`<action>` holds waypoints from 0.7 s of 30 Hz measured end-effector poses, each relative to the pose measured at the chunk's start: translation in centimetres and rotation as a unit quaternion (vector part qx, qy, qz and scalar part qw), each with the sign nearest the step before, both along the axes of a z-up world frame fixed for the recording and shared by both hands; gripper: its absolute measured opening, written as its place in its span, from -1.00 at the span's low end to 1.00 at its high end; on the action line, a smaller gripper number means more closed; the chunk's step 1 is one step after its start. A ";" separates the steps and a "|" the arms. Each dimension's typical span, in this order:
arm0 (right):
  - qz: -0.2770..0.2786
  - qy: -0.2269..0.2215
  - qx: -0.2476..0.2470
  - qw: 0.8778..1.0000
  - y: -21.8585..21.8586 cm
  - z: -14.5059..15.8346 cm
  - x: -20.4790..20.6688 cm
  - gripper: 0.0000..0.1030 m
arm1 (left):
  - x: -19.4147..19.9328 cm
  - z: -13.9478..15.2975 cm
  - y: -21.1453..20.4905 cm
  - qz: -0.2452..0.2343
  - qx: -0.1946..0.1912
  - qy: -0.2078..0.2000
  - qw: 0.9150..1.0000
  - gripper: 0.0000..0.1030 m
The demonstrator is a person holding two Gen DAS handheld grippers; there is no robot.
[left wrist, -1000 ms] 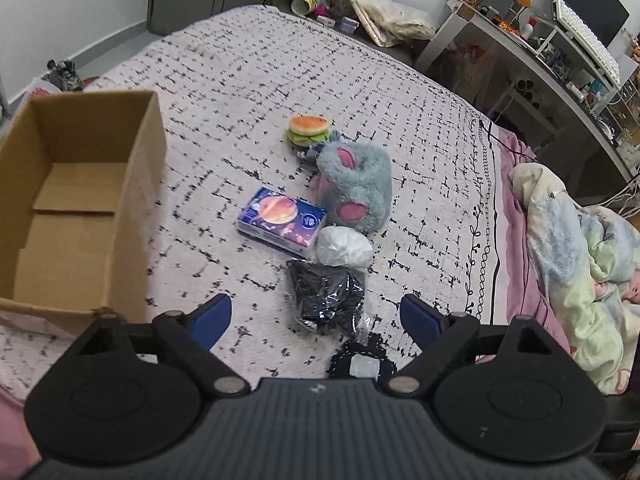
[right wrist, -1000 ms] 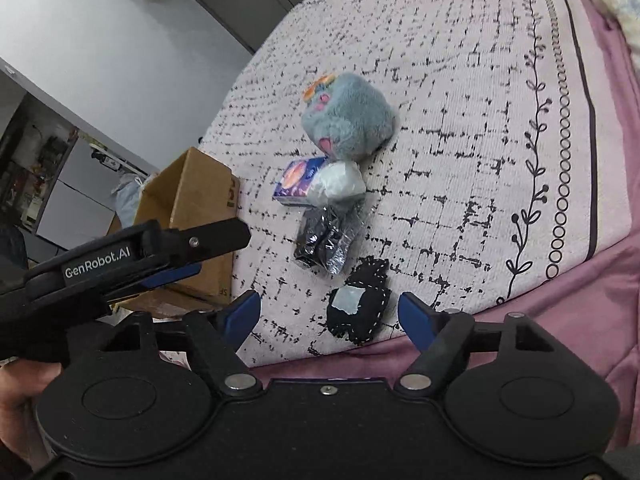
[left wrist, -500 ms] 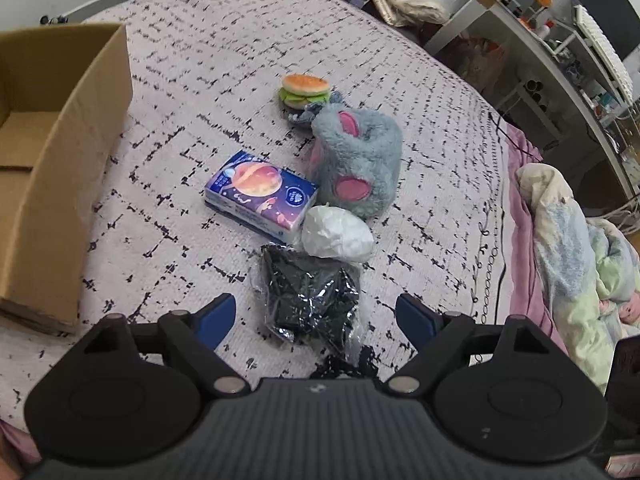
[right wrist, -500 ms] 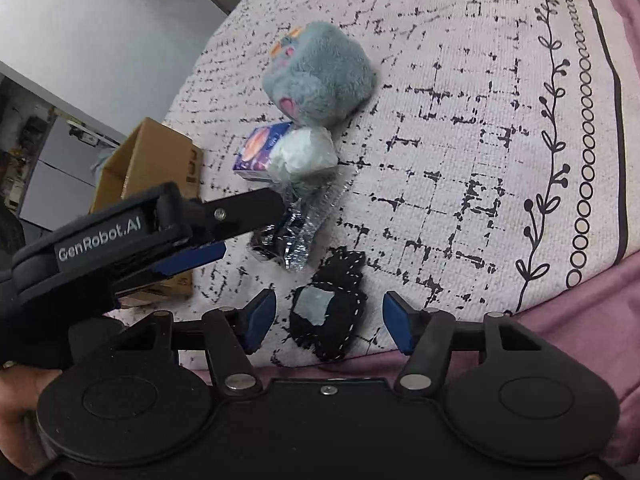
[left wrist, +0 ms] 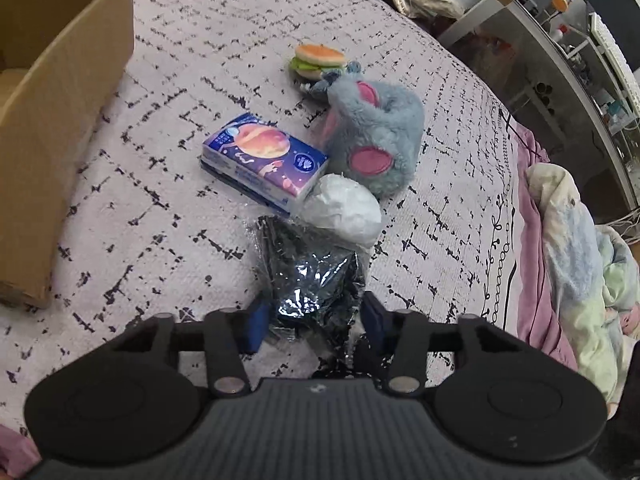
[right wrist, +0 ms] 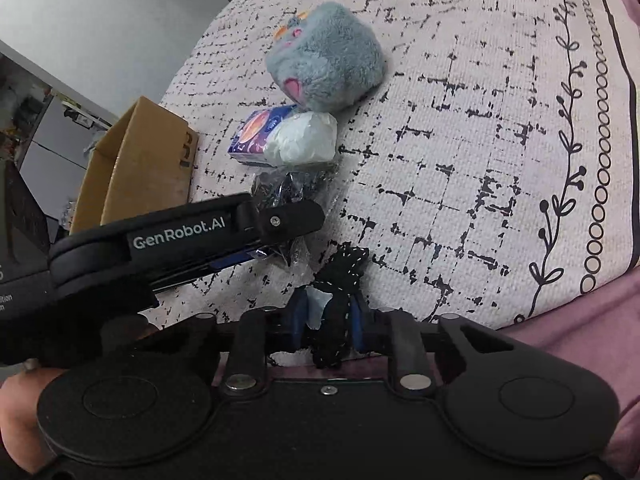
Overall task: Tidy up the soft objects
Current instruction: 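Carry the black bag with the left tool into the cardboard box and release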
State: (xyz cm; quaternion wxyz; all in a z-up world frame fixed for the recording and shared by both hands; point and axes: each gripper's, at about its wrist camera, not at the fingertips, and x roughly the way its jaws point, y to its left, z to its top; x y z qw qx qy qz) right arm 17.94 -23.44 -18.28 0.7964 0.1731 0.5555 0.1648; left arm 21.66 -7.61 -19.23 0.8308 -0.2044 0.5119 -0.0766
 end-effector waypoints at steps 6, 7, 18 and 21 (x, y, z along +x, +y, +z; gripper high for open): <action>0.000 -0.036 -0.001 0.999 -0.5 1.7 -1.7 -0.71 | -1.3 1.2 0.4 0.000 0.002 -0.015 1.000 -0.34; 0.000 -0.043 -0.002 0.999 -0.5 1.9 -2.0 -0.71 | -1.5 1.4 0.5 0.001 0.004 -0.019 1.000 -0.34; -0.013 -0.095 -0.005 0.995 -0.5 4.2 -3.8 -0.73 | -4.1 4.4 1.7 0.002 0.007 -0.063 0.998 -0.34; -0.012 -0.111 -0.003 0.994 -0.5 4.8 -4.3 -0.73 | -4.7 5.1 2.0 0.001 0.013 -0.075 0.997 -0.35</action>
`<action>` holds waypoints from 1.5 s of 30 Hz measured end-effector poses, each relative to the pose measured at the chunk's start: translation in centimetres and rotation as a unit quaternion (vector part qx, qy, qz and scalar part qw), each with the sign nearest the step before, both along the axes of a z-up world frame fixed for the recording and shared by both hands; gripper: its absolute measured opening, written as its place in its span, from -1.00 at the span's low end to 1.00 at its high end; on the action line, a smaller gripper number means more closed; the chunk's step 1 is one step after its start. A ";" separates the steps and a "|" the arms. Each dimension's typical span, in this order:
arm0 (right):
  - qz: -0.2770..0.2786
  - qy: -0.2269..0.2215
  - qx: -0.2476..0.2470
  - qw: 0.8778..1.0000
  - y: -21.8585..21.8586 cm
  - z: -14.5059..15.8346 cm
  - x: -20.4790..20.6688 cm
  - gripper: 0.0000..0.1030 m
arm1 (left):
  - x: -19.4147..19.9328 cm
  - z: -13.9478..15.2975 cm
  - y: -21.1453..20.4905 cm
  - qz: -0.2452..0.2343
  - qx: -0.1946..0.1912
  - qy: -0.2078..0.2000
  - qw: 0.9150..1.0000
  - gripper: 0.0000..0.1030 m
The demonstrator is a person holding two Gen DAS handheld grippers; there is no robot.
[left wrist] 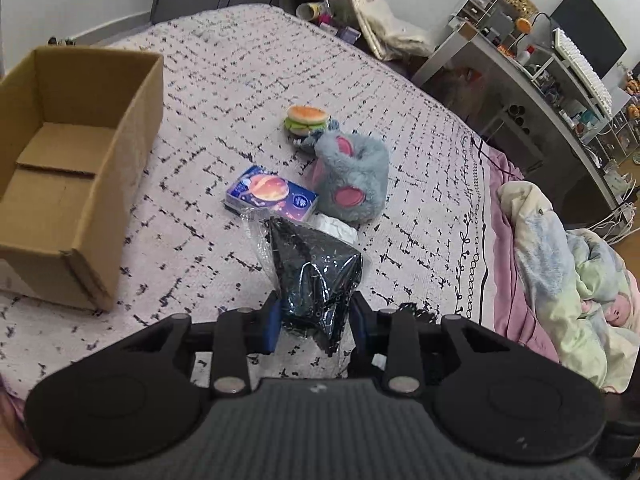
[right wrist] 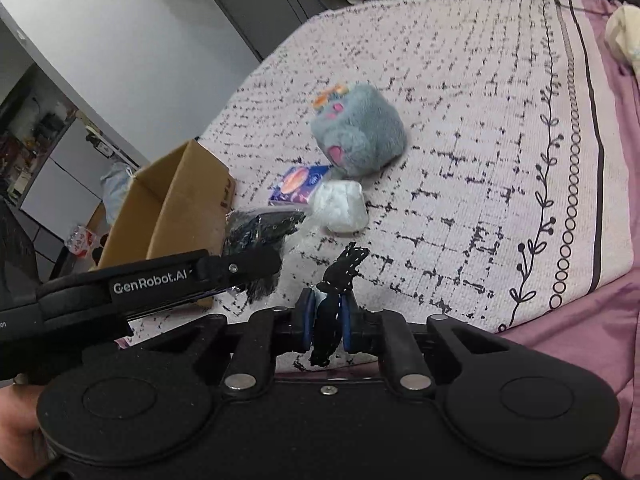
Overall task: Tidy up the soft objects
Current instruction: 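Carry the black bag with the left tool into the cardboard box and release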
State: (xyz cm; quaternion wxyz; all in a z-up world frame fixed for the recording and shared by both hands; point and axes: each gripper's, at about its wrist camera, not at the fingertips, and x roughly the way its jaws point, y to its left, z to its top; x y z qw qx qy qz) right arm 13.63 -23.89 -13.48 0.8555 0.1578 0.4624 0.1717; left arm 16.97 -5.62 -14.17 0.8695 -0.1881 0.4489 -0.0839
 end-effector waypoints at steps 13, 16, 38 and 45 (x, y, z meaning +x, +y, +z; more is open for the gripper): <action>-0.009 -0.047 -0.027 0.999 0.8 2.2 -1.5 -0.73 | -1.3 2.6 1.6 0.007 0.011 -0.043 0.999 -0.34; -0.009 -0.053 -0.038 0.998 1.3 2.8 -1.4 -0.73 | -1.6 3.3 2.2 0.010 0.012 -0.052 0.999 -0.34; 0.010 -0.113 -0.006 0.994 8.4 7.1 0.2 -0.73 | -2.7 6.1 7.5 0.060 0.056 -0.093 0.992 -0.34; 0.015 -0.121 0.001 0.993 10.6 7.6 1.1 -0.73 | -2.9 6.5 8.8 0.084 0.092 -0.100 0.987 -0.34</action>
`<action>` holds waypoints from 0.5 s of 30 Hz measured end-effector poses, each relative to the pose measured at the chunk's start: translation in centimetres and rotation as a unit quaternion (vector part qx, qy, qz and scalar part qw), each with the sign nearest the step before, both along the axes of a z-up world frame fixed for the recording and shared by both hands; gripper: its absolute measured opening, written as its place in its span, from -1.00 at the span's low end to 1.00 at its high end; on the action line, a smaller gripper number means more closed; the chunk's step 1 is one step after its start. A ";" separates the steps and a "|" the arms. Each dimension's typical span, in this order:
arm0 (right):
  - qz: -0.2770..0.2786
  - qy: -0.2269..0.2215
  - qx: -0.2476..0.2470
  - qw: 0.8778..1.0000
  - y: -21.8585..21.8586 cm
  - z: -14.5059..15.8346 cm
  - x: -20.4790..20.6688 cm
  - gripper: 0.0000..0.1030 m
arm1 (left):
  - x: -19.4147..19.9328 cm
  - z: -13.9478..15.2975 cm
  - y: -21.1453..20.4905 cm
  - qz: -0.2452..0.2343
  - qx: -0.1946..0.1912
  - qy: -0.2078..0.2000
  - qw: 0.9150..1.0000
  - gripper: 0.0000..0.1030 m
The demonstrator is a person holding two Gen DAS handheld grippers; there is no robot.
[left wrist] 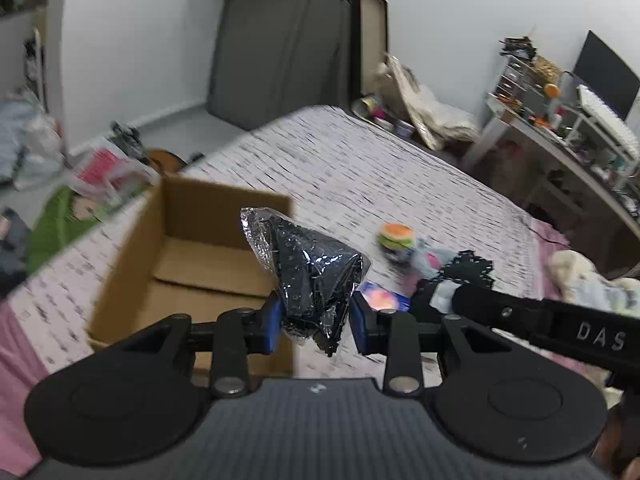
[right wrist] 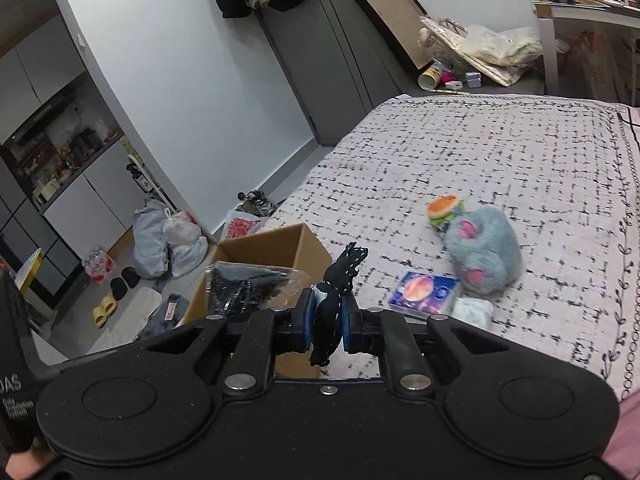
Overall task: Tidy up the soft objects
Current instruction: 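Carry the black bag with the left tool into the cardboard box and release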
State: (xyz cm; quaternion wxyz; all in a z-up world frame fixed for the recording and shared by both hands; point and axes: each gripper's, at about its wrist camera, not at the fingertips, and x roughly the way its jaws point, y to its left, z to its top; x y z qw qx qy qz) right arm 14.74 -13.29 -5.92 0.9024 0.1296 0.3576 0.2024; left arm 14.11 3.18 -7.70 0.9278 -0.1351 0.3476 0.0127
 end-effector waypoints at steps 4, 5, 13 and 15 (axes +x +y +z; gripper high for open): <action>0.007 -0.006 0.001 1.000 1.4 0.3 0.6 -0.73 | 0.3 -0.1 1.5 0.021 -0.010 0.007 1.000 -0.34; 0.009 -0.004 0.006 1.000 1.7 0.3 0.8 -0.73 | 0.3 -0.2 1.9 0.028 -0.012 0.011 0.999 -0.34; 0.042 0.001 0.041 0.998 4.8 0.7 2.1 -0.73 | 1.1 -1.1 5.4 0.072 -0.018 0.046 0.996 -0.33; 0.052 0.004 0.043 0.998 5.8 0.5 2.4 -0.73 | 1.2 -1.4 6.1 0.081 -0.023 0.051 0.995 -0.33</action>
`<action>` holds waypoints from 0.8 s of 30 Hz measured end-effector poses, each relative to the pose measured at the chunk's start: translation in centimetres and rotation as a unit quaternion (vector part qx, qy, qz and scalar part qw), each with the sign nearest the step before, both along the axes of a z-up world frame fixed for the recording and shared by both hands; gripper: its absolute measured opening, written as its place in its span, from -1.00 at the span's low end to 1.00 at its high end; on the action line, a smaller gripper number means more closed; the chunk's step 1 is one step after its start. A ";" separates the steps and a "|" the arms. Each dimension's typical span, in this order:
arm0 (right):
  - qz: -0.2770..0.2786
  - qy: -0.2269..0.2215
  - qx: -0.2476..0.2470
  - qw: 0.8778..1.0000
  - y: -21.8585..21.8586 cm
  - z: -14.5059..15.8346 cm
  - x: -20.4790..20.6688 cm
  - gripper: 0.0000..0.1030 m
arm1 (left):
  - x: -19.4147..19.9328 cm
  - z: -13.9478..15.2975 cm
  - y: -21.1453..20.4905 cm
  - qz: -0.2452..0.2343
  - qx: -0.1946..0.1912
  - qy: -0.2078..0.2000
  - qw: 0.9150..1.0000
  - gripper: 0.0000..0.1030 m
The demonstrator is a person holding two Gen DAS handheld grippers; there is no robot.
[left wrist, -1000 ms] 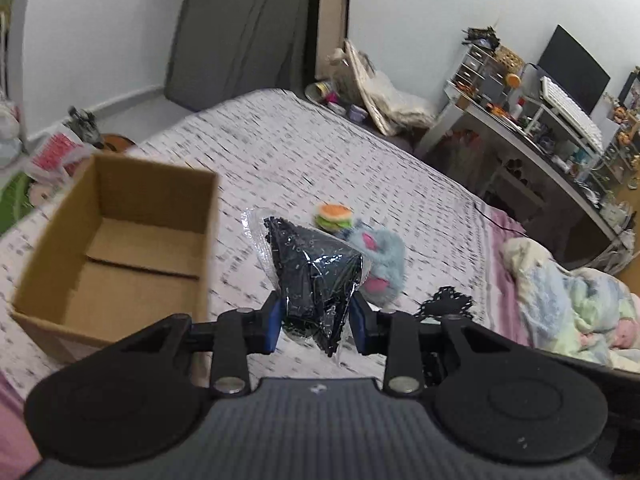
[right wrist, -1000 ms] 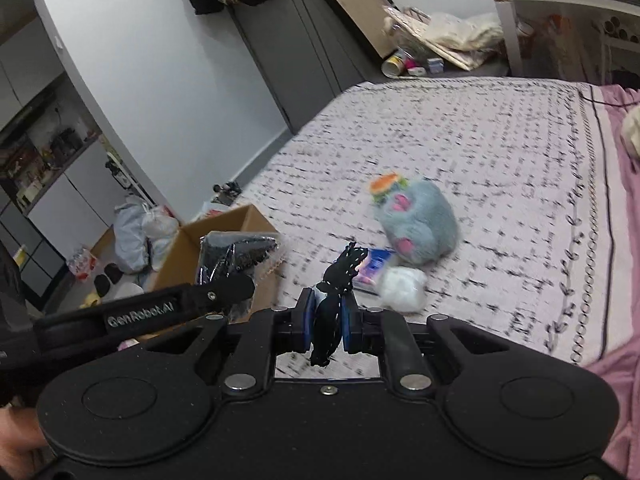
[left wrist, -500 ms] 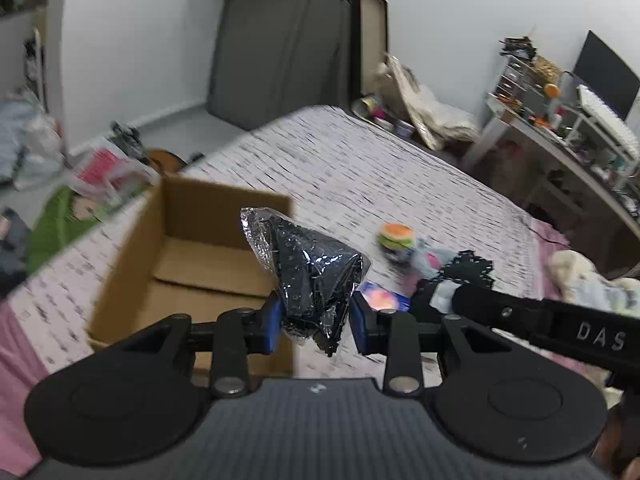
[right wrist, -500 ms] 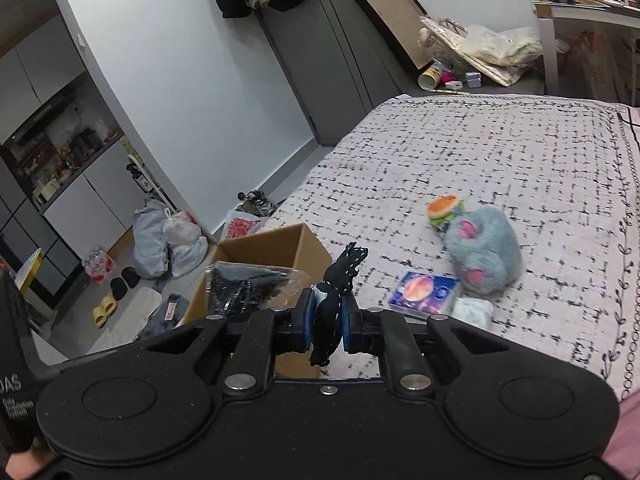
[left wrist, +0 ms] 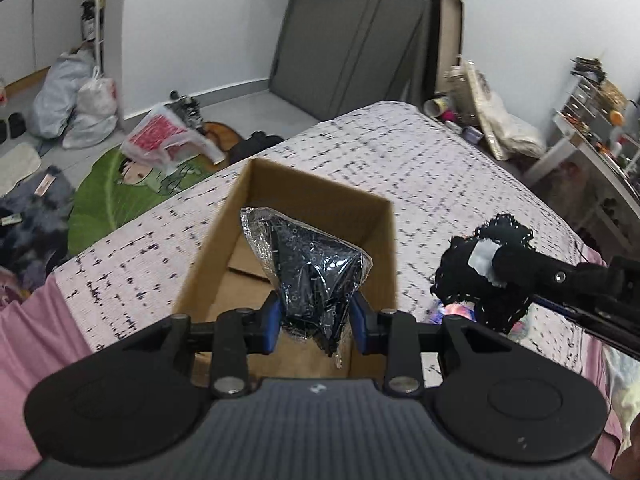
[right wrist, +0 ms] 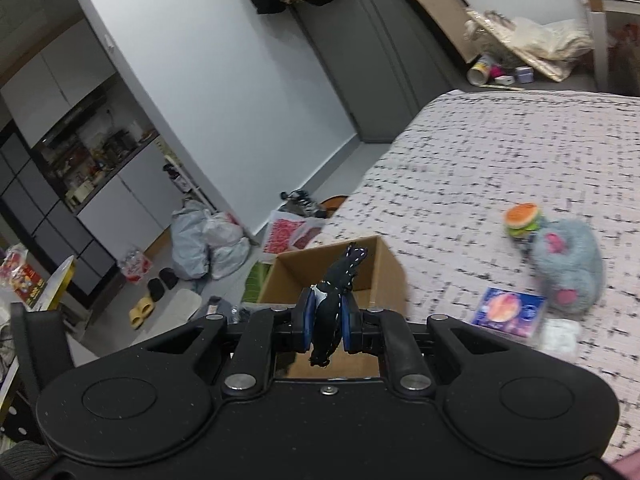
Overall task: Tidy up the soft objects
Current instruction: 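Carry the black bag with the left tool into the cardboard box and release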
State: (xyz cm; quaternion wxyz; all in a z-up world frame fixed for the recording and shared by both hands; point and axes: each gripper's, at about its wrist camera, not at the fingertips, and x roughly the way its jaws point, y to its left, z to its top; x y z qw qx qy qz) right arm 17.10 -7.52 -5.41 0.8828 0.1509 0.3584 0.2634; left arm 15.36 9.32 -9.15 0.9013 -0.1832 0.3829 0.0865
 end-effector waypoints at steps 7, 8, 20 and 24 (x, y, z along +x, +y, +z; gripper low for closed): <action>0.017 0.013 -0.008 1.000 2.4 -1.2 1.3 -0.73 | 0.7 -0.8 1.6 0.033 -0.011 0.017 0.999 -0.28; 0.018 0.016 -0.009 1.000 2.7 -1.4 1.5 -0.73 | 0.8 -0.9 1.8 0.038 -0.011 0.020 0.999 -0.27; 0.026 0.053 -0.013 0.998 4.1 -3.3 2.5 -0.58 | 1.0 -1.2 4.0 0.077 -0.046 0.012 0.996 -0.05; 0.009 0.066 -0.016 0.998 3.5 -3.4 2.6 0.08 | 1.0 -1.1 4.1 0.083 -0.053 0.010 0.995 -0.02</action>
